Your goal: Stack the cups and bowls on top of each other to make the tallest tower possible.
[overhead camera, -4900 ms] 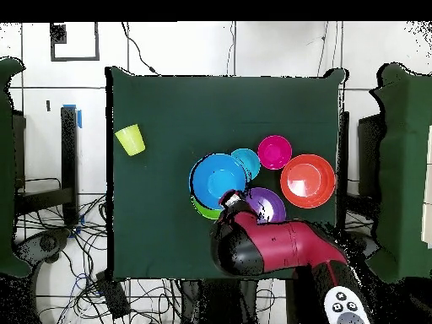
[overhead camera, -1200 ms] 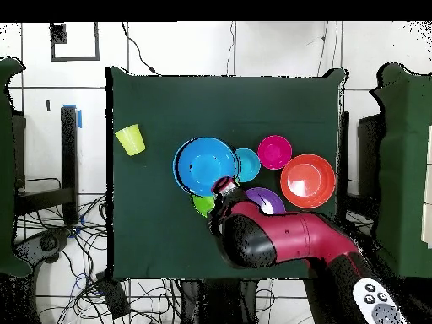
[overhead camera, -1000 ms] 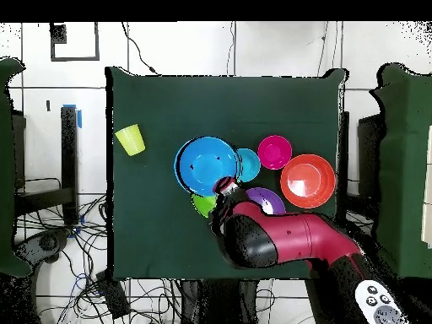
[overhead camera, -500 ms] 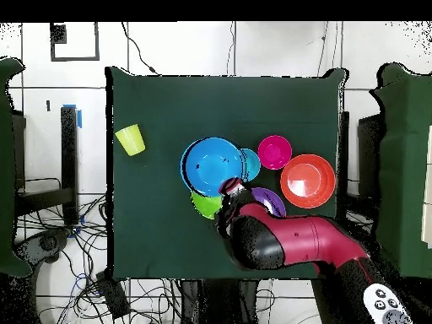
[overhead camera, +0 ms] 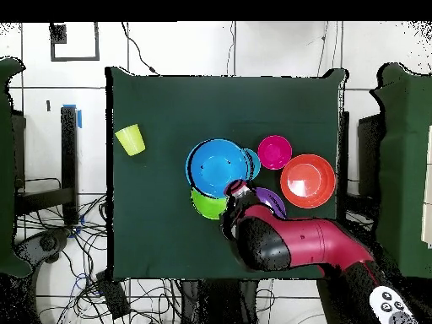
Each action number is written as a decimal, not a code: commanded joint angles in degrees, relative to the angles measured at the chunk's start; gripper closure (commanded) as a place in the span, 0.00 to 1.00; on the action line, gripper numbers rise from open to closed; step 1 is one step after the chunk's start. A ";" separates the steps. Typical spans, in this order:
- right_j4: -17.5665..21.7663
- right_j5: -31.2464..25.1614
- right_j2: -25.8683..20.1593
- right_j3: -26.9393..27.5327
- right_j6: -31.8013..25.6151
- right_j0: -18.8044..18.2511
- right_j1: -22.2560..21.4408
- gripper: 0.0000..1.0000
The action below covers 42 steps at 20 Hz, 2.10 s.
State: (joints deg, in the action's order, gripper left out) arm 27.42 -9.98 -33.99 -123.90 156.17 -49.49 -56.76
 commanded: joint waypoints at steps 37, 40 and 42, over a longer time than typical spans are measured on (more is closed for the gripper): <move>7.34 0.43 0.46 -3.63 -4.13 1.35 5.20 1.00; 7.21 -0.05 -0.54 -3.95 -5.00 -0.06 5.01 1.00; 6.90 -0.67 -1.55 -4.08 -5.82 -1.34 4.72 1.00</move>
State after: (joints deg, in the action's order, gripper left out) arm 30.36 -9.96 -33.35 -124.33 156.17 -49.97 -52.62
